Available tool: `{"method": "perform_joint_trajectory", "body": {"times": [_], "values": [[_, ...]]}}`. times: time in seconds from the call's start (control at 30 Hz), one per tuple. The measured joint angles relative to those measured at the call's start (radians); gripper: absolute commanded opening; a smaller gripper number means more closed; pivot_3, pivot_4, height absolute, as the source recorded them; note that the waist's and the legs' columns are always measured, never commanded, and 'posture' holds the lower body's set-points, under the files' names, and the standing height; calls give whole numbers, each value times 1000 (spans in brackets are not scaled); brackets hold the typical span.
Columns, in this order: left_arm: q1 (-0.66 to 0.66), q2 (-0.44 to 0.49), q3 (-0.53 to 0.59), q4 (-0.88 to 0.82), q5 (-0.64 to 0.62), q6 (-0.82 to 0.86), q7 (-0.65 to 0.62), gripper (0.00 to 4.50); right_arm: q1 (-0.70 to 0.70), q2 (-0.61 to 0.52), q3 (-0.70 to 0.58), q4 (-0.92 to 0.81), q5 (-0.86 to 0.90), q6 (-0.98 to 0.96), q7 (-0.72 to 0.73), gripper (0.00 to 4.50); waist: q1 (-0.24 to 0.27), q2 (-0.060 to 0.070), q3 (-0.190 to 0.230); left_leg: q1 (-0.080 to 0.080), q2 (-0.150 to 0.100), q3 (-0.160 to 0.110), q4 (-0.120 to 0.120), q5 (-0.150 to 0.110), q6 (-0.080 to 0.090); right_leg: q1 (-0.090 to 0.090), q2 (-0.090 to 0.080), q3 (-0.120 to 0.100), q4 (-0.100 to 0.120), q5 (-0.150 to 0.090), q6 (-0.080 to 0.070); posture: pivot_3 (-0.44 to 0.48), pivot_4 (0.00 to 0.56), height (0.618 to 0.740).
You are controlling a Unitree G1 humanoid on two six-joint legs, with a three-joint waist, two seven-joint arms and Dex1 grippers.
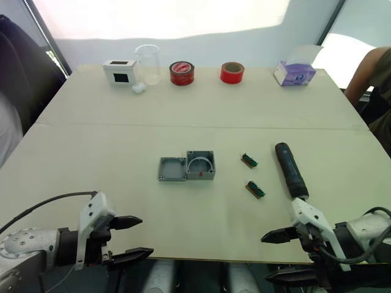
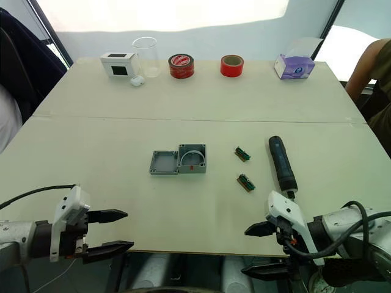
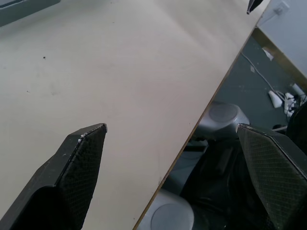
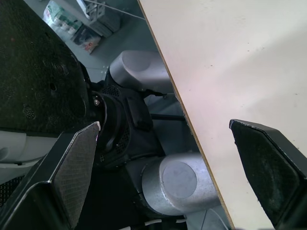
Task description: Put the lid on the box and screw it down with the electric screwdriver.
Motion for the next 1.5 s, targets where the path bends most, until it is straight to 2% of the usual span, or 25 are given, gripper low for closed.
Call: {"method": "perform_joint_trajectory", "body": {"times": [0.37, 0.67, 0.8, 0.83, 0.87, 0.9, 0.93, 0.97, 1.0, 1.03, 1.13, 1.2, 1.33, 1.5], "values": [[-5, 7, 0, 7, -4, 7, -1, 4435, 34, 19, 0, 8, -45, -45, 16, 4500, -1, 0, 0, 0, 0, 0, 0, 0, 0, 0, 0, 0, 0, 0, 0, 0, 150, 740], [-45, 8, 0, 32, -1, 9, 14, 4435, -102, 68, 12, 45, 22, 12, -54, 4500, -1, 0, 0, 0, 0, 0, 0, 0, 0, 0, 0, 0, 0, 0, 0, 0, 150, 740], [-156, 19, 2, 75, 3, 18, 66, 4435, -228, 99, 23, 81, 137, 126, -166, 4500, -1, 0, 0, 0, 0, -1, 1, 0, 0, 0, 0, 0, 1, 0, 0, 0, 150, 740], [-218, 65, -18, 103, -2, 44, 63, 4435, -277, 121, 34, 106, 176, 152, -209, 4500, 1, -4, 1, 1, 0, -2, 1, 0, -1, 0, 1, 0, 3, 0, 0, 0, 150, 740], [-363, 172, -40, 156, -6, 81, 55, 4435, -389, 178, 41, 136, 254, 168, -291, 4500, 1, -7, 3, -2, 2, -6, 2, 3, -4, -3, 3, -4, 2, 2, -4, 0, 150, 740], [-434, 214, -52, 185, -7, 95, 42, 4435, -428, 192, 40, 140, 289, 172, -327, 4500, 2, -7, 3, -2, 1, -5, 1, 3, -5, -2, 4, -4, 3, 3, -4, 0, 150, 740], [-592, 282, -93, 235, 3, 98, 10, 4435, -490, 229, 38, 141, 337, 171, -395, 4500, 2, -7, 3, 0, 1, -5, 1, 3, -5, -1, 4, -3, 2, 3, -4, 0, 150, 740], [-719, 304, -144, 264, 35, 78, -23, 4435, -524, 257, 41, 133, 353, 164, -440, 4500, 0, -6, 2, 0, 0, -3, -1, 3, -4, -1, 4, -4, 1, 3, -4, 0, 150, 740], [-775, 307, -181, 278, 54, 65, -39, 4435, -540, 268, 51, 132, 356, 162, -459, 4500, -1, -4, 2, 0, -2, -2, -3, 2, -3, 0, 3, -3, 1, 3, -4, 0, 150, 740], [-882, 299, -279, 311, 107, 44, -72, 4435, -559, 291, 64, 131, 350, 156, -492, 4500, -2, -3, 2, 0, -3, -1, -2, 1, -1, -1, 3, -2, 2, 3, -3, 0, 150, 740], [-1158, 194, -560, 430, 258, 14, -184, 4435, -622, 319, 118, 117, 308, 149, -572, 4500, -3, -4, 3, -2, -3, 0, -1, 2, -1, -3, 4, -2, 3, 5, 1, 0, 150, 740], [-1278, 133, -686, 485, 326, 3, -260, 4435, -644, 313, 145, 109, 280, 153, -602, 4500, -5, -5, 3, -2, -3, 0, 0, 2, -1, -3, 4, -2, 4, 5, 2, 0, 150, 740], [-1438, 2, -884, 598, 475, -53, -378, 4435, -659, 272, 206, 65, 256, 189, -623, 4500, -6, -5, 3, -2, -2, 0, 2, 1, 1, -2, 5, -2, 5, 3, 5, 0, 150, 740], [-1493, -131, -1024, 725, 612, -111, -441, 4435, -615, 243, 234, -4, 256, 220, -651, 4500, -7, -5, 3, -2, -1, 0, 3, 1, 1, -3, 5, -2, 7, 3, 5, 0, 150, 740]]}}
